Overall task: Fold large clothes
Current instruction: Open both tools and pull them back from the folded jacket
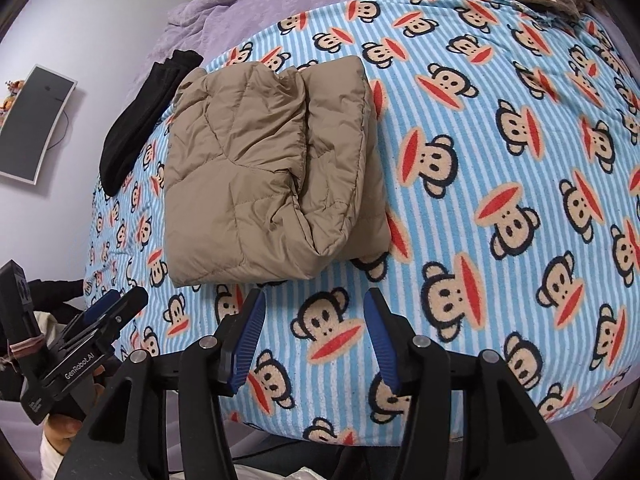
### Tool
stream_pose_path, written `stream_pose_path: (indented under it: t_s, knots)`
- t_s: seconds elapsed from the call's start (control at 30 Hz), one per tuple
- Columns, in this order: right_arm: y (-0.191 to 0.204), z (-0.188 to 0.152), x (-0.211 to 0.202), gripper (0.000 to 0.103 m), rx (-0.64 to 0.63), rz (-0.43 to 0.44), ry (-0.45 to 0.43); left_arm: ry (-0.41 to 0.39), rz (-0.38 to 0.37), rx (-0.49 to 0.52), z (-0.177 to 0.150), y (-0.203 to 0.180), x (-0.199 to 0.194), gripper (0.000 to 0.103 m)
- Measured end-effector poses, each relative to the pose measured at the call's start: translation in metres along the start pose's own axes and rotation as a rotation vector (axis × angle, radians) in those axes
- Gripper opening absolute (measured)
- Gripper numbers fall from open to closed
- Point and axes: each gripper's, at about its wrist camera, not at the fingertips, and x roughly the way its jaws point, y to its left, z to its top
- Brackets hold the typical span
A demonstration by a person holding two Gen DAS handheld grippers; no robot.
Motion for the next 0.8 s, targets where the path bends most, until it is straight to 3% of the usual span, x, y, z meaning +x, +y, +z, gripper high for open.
stream_pose_path:
  t_s: [0.07, 0.17, 0.4, 0.6, 0.67, 0.8]
  knots:
    - [-0.002, -0.006, -0.006, 0.055, -0.011, 0.005, -0.003, 0.003, 0.0, -0.017, -0.008, -0.004, -0.006, 0.09]
    - [-0.004, -0.015, -0.014, 0.057, -0.031, 0.012, -0.004, -0.001, 0.021, -0.036, -0.021, -0.009, -0.018, 0.103]
    - [-0.003, -0.028, -0.027, 0.064, -0.063, 0.015, -0.013, -0.024, 0.042, -0.044, -0.041, -0.015, -0.039, 0.103]
    - [0.014, -0.02, -0.034, 0.072, -0.06, -0.003, -0.064, -0.04, 0.084, 0.011, -0.031, -0.008, -0.048, 0.103]
    - [0.026, -0.018, -0.035, 0.081, -0.07, -0.018, -0.084, -0.055, 0.093, 0.015, -0.025, -0.001, -0.053, 0.103]
    - [0.046, -0.01, -0.04, 0.081, -0.09, -0.055, -0.126, -0.092, 0.092, 0.014, -0.01, 0.015, -0.061, 0.103]
